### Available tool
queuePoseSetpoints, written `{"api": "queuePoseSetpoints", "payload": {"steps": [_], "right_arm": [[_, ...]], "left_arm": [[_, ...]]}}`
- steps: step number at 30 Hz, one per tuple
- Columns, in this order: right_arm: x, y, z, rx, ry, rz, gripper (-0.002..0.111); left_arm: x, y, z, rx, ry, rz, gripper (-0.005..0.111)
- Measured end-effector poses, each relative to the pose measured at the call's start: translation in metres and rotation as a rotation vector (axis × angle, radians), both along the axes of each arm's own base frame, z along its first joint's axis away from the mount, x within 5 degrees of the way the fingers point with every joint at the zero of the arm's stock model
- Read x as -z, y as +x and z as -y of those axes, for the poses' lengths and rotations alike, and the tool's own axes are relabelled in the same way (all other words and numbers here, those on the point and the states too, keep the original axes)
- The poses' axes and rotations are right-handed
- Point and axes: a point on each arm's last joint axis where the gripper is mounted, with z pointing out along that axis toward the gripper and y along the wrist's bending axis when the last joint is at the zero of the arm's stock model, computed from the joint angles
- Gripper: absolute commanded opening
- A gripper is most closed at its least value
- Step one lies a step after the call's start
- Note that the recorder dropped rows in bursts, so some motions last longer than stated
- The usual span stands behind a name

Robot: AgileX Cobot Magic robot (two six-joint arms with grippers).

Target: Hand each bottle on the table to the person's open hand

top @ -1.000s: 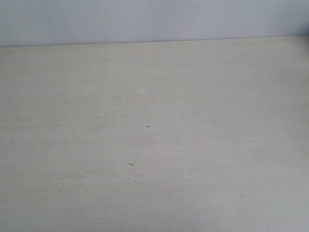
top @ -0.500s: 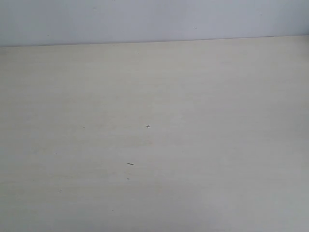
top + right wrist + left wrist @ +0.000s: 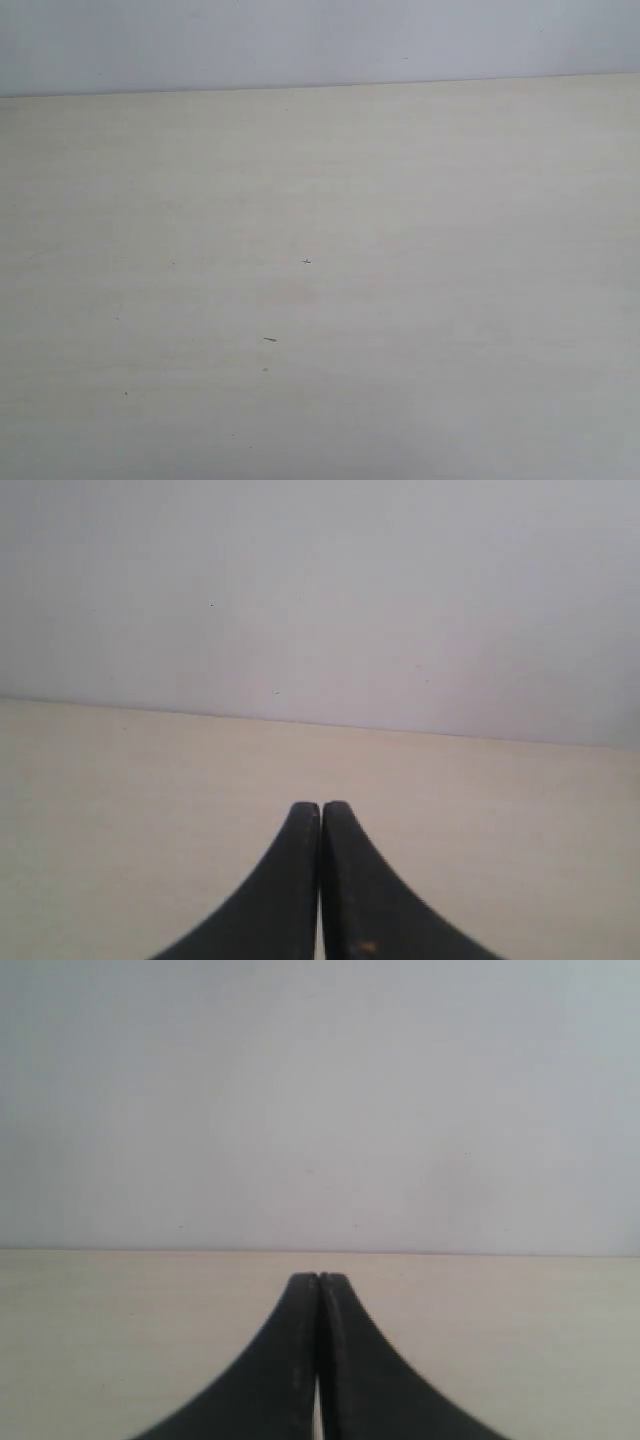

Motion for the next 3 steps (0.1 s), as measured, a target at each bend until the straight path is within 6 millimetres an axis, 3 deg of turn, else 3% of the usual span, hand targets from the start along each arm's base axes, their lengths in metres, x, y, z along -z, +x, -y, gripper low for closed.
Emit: {"api": "queuePoseSetpoints", "payload": {"steps": [3], "right_arm": [[0.0000,0.0000,0.0000,0.000,0.000,0.000,0.001]], "left_arm": [[0.0000,0.0000,0.0000,0.000,0.000,0.000,0.000]]}}
